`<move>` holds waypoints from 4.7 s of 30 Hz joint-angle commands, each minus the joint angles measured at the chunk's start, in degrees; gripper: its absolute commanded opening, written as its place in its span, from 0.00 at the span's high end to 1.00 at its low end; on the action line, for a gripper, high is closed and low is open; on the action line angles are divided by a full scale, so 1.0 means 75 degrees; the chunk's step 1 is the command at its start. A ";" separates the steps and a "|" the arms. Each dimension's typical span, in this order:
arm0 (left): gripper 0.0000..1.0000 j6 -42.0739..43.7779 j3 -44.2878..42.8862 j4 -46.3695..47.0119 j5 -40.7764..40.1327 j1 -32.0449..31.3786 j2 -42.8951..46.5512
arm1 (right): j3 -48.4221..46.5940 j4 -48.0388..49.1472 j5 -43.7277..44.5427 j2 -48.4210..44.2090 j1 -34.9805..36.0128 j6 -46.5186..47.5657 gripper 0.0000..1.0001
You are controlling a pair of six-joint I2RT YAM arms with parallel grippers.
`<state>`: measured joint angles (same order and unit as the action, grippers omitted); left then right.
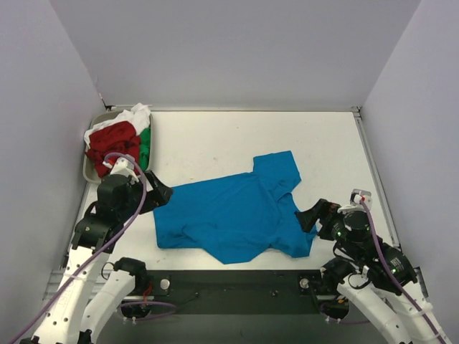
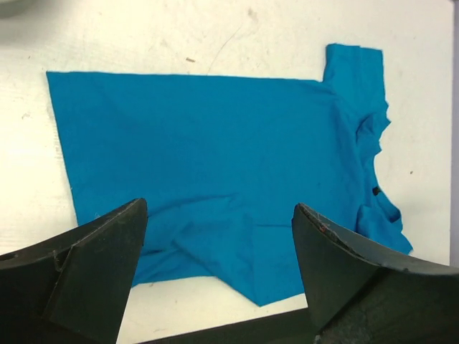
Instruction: Fold and stack the t-shirts
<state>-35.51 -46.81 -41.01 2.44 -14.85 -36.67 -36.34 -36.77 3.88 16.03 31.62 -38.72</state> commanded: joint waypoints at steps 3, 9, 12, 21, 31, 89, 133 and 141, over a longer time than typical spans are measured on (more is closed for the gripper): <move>0.07 0.0246 -0.1304 -0.0098 0.0003 -0.0012 -0.0068 | -0.1935 -0.0019 0.0584 0.0791 0.0062 0.0720 0.09; 0.07 0.0398 -0.2231 0.0546 -0.0021 -0.0024 -0.1624 | -0.3169 0.0508 0.1544 0.3108 0.0050 0.1494 0.07; 0.07 0.0235 -0.2407 0.0839 0.0097 -0.0012 -0.2936 | -0.4105 0.0555 0.2071 0.5006 -0.0008 0.1530 0.07; 0.07 0.0246 -0.4046 0.0184 -0.0595 0.0117 -0.6441 | -0.6368 0.0966 0.0269 0.9481 -0.2094 0.1236 0.09; 0.07 -0.0340 -0.4002 -0.0588 -0.0395 0.0001 -0.8270 | -0.7249 0.0626 -0.0856 1.1807 -0.2528 0.1213 0.11; 0.07 -0.0339 -1.2191 -0.3239 0.0340 0.0140 -1.5300 | -1.3304 -0.1823 -0.1408 1.7478 -0.2938 0.1178 0.11; 0.13 0.1089 -1.0573 -0.2228 0.0522 -0.0515 -1.1937 | -0.4450 0.1774 0.0455 0.7357 -0.0865 0.1038 0.07; 0.20 0.1020 -1.2367 -0.3121 -0.0981 -0.1440 -1.3930 | -0.3277 0.1552 0.0877 0.5960 -0.0232 0.1014 0.08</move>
<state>-28.84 -131.09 -59.35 1.93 -22.74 -139.50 -62.08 -24.71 6.63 63.92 28.71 -30.44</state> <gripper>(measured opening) 0.806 0.924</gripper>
